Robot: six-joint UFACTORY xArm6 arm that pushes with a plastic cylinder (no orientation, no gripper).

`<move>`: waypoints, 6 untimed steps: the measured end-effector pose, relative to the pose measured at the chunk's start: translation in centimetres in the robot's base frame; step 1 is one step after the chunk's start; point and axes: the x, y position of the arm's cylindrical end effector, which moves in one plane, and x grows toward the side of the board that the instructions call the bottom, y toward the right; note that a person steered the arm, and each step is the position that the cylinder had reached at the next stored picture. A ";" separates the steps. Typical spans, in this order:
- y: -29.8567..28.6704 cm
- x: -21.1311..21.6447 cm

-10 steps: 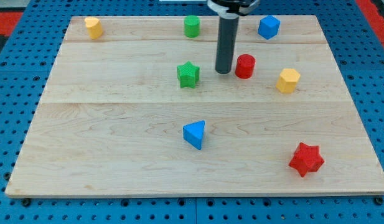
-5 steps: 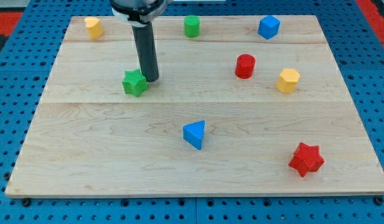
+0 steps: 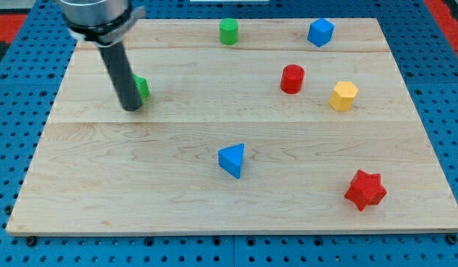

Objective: Place the green star at the center left of the board

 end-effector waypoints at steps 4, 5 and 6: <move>-2.2 -2.9; -1.8 1.2; -6.1 3.3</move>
